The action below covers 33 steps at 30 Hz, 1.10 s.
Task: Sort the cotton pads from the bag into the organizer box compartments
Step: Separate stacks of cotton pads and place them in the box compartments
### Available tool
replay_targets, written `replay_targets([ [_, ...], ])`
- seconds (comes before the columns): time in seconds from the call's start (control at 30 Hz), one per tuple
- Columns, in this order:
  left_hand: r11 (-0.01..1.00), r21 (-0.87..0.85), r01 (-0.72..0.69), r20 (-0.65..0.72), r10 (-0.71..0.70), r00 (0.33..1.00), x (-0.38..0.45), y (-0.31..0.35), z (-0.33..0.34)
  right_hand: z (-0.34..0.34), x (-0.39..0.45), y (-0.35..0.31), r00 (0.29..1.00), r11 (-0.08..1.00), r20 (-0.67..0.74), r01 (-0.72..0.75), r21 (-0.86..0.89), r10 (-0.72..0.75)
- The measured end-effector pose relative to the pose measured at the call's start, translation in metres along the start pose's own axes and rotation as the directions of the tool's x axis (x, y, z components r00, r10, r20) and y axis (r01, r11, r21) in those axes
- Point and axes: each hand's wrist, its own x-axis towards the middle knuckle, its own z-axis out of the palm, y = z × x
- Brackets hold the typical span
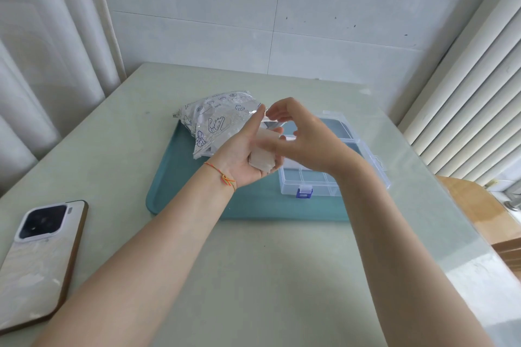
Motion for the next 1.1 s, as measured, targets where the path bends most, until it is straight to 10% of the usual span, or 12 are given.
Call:
replay_targets([
  [0.23, 0.996, 0.093, 0.005, 0.089, -0.014, 0.996, -0.003, 0.002, 0.002, 0.008, -0.008, -0.012, 0.985, 0.935, 0.17, 0.063, -0.349, -0.003],
  [1.1, 0.995, 0.098, -0.008, 0.079, 0.0, 0.997, 0.004, -0.004, 0.0, -0.007, -0.008, -0.01, 0.989, 0.994, 0.144, 0.037, -0.104, -0.021],
])
